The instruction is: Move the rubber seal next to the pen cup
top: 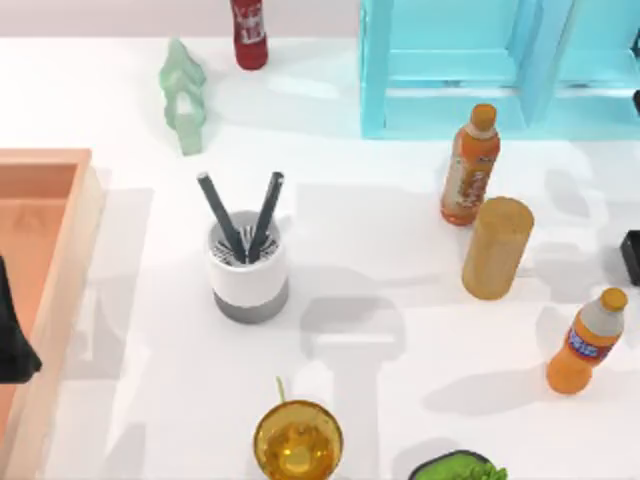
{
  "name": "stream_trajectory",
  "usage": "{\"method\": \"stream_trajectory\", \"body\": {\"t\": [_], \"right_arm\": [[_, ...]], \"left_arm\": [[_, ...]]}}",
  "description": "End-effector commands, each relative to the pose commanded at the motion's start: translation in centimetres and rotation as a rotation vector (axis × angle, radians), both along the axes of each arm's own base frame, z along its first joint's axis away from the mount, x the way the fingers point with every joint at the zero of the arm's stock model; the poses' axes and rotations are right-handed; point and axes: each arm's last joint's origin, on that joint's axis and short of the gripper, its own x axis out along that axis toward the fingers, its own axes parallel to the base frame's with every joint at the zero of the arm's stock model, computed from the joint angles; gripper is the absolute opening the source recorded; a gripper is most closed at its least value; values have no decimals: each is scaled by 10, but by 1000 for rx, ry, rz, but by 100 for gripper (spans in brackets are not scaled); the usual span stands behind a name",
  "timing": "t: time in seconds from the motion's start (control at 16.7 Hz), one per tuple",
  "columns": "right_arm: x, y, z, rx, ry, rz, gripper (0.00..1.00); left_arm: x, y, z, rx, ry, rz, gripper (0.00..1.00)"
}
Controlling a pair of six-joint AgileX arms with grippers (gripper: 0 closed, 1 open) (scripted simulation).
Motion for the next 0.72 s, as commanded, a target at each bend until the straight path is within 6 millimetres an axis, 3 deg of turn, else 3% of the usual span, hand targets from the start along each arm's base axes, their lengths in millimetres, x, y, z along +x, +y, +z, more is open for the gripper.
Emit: {"method": "stream_trajectory", "body": {"t": [0.42, 0.72], "right_arm": [[1, 1, -6, 0, 7, 2, 100], [6, 0, -60, 0, -4, 0, 100]], "left_arm": [[0, 0, 0, 0, 0, 0, 100], [0, 0, 0, 0, 0, 0, 100]]}}
